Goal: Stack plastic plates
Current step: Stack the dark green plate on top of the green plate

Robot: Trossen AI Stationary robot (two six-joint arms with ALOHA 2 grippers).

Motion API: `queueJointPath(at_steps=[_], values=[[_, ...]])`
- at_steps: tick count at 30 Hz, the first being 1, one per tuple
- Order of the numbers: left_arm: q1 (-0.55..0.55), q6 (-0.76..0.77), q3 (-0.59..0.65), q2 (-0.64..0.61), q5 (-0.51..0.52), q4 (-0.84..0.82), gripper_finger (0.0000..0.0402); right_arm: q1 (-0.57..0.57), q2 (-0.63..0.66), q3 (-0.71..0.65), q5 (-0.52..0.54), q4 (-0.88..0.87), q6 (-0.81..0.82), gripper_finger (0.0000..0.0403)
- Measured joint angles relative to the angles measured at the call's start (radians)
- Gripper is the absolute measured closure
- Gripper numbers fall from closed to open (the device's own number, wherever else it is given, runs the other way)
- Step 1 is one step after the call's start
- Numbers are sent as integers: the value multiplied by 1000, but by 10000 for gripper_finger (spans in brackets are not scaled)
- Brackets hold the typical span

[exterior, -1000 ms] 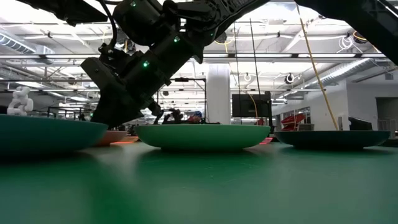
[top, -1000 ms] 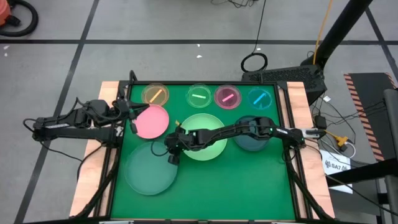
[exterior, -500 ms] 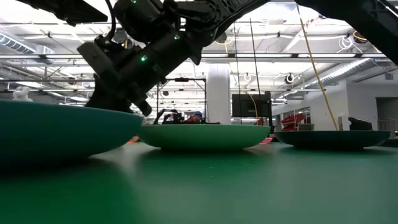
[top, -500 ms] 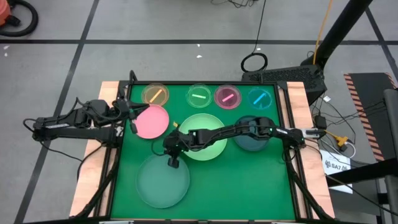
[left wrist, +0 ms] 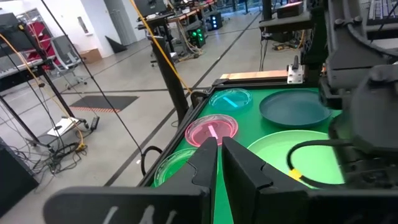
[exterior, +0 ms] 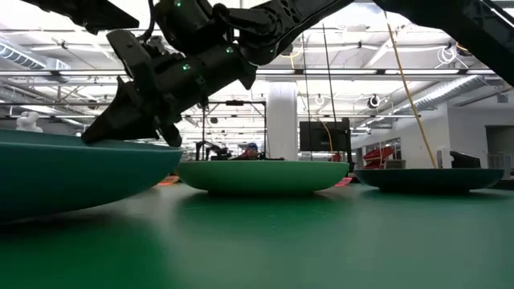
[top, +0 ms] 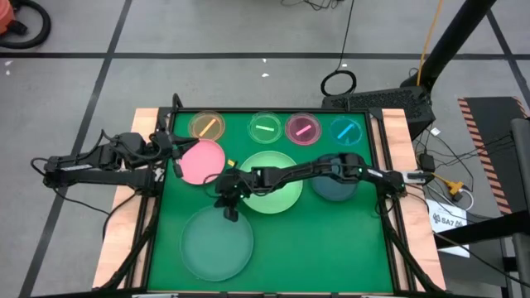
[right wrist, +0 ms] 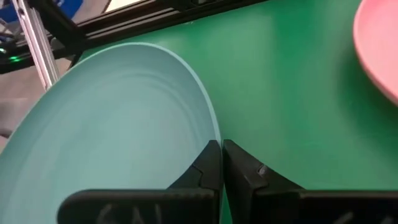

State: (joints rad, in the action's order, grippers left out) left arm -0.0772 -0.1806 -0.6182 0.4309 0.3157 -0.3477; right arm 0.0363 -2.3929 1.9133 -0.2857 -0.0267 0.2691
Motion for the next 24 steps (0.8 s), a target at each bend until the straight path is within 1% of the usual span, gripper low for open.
queueJointPath(at_steps=[7, 13, 17, 20, 23, 24], values=[[0, 23, 0, 0, 0, 17, 369, -41, 4, 0, -160, 0, 13, 402], [1, 27, 0, 0, 0, 17, 369, -74, 49, -1, -279, -19, -1, 402], [1, 29, 0, 0, 0, 14, 369, -99, 98, -1, -322, -93, -24, 403], [1, 29, 0, 0, 0, 12, 369, -121, 139, 0, -332, -190, -50, 400], [0, 29, 0, 0, 0, 13, 369, -149, 176, 0, -396, -265, -62, 400], [0, 29, 0, 0, 0, 13, 369, -156, 188, 0, -385, -287, -64, 400]])
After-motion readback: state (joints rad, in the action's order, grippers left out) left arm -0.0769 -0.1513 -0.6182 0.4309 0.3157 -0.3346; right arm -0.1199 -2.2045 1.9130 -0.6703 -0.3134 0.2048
